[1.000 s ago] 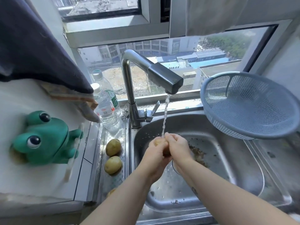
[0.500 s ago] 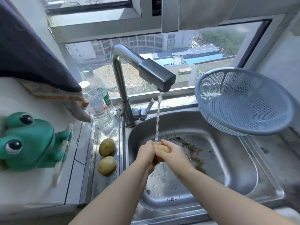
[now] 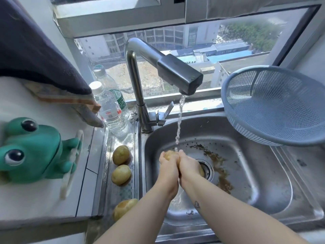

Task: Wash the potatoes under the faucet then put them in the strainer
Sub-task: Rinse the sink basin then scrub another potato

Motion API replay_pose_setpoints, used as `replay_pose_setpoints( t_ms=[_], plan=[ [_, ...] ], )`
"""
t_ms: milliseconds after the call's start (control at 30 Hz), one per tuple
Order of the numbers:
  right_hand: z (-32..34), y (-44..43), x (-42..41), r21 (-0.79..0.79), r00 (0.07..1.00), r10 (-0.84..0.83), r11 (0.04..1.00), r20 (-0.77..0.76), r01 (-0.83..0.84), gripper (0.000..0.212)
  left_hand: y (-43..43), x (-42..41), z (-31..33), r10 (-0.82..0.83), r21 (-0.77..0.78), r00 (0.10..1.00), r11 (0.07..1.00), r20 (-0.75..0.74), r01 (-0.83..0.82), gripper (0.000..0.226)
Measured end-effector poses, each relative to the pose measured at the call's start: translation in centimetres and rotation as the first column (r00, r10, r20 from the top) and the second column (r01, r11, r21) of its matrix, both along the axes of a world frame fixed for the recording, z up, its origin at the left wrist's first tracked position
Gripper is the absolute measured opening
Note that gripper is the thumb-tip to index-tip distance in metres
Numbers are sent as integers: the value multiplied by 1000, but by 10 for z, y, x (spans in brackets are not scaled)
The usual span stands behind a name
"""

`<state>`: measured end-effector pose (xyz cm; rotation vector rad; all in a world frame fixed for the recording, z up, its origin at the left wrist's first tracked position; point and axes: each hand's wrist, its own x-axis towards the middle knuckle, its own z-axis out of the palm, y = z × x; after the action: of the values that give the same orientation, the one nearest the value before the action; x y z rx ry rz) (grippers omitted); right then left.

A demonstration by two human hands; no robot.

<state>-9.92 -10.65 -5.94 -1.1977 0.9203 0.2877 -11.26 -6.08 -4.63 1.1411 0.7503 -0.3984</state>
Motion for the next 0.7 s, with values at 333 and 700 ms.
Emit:
replay_pose_setpoints(
  t_ms=[333, 700],
  plan=[
    [3, -21, -14, -202, 906, 376, 919, 193, -338, 14, 7, 7, -12, 104, -52, 994, 993, -42, -106, 17],
    [1, -16, 0, 116, 939, 340, 932, 57, -345, 34, 8, 13, -3, -58, 43, 994, 997, -90, 62, 23]
  ],
)
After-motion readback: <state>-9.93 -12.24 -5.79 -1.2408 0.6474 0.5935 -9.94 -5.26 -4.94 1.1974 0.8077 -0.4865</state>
